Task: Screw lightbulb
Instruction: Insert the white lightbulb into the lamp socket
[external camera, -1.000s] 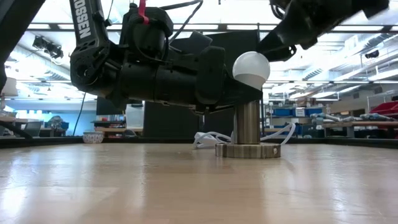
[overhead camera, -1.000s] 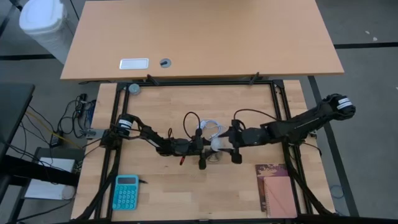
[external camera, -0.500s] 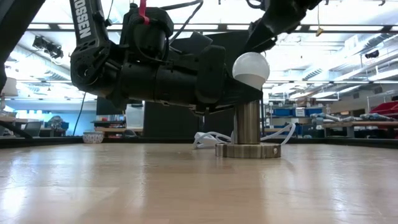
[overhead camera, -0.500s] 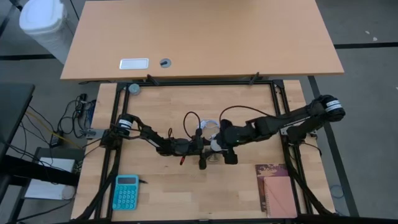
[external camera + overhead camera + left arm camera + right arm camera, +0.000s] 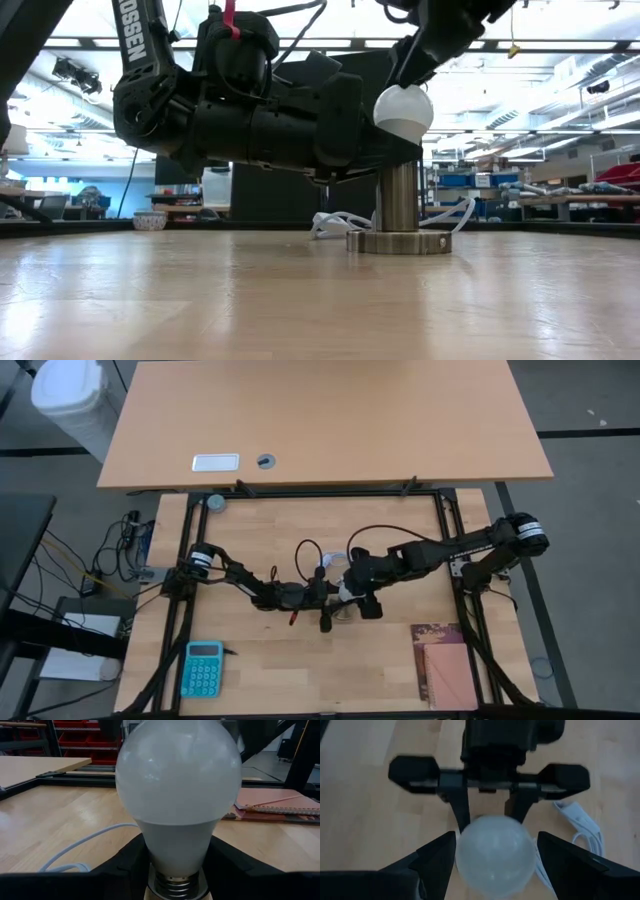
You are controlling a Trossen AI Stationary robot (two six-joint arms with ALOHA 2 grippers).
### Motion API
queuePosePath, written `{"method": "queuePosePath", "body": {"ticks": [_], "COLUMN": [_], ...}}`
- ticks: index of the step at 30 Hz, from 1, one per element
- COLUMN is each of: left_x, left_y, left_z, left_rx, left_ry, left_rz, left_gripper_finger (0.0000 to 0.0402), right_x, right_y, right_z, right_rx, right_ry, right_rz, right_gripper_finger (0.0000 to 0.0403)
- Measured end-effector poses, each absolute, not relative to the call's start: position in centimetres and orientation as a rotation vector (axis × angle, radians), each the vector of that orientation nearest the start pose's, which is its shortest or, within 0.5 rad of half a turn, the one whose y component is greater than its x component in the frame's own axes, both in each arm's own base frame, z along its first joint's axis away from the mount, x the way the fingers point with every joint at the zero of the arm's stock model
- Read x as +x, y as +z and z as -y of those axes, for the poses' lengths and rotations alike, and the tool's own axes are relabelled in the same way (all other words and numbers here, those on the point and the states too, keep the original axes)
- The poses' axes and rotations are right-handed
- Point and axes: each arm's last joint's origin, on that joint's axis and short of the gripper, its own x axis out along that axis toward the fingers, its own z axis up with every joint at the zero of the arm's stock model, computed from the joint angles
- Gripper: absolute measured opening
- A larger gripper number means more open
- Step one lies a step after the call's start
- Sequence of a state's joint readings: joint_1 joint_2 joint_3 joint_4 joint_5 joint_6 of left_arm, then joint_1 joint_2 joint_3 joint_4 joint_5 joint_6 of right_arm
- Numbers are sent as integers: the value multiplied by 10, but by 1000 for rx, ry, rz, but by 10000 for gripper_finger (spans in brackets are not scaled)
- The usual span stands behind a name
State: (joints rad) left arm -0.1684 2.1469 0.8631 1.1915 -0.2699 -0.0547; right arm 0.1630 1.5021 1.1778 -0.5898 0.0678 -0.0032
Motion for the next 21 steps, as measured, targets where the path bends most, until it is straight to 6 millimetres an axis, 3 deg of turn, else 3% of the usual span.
{"method": "queuePosePath", "body": {"ticks": [21], "left_x": [382], "left_y": [98], "left_z": [57], "left_rx": [-32], "left_ry": [106], "left_rz": [-88], "left_gripper_finger": [168], "right_x": [305], "right_y": [268], "right_z": [-49], "right_rx": [-141], "right_ry": [171], "right_rz": [-940], "right_gripper_finger": [282]}}
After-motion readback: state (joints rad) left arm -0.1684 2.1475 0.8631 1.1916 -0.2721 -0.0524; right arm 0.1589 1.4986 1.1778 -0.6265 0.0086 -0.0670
